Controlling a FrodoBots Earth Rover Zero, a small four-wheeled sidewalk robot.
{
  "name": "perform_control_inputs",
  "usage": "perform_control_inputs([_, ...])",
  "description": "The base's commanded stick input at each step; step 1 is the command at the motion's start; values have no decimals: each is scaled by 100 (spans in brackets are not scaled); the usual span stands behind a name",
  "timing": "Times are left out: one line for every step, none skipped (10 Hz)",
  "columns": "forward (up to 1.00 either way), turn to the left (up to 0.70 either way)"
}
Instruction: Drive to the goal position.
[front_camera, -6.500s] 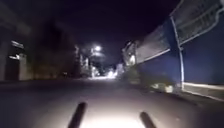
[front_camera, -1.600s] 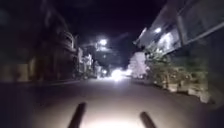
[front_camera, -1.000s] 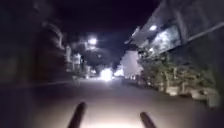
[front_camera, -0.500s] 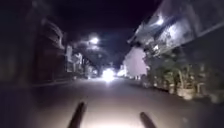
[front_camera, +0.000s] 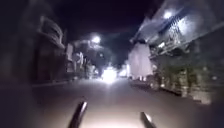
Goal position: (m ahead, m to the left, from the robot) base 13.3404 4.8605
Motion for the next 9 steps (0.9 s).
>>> perform_control_inputs([100,-38])
perform_control_inputs([100,-38])
perform_control_inputs([100,-38])
perform_control_inputs([100,-38])
perform_control_inputs([100,-38])
perform_control_inputs([100,-38])
perform_control_inputs([100,-38])
perform_control_inputs([100,-38])
perform_control_inputs([100,-38])
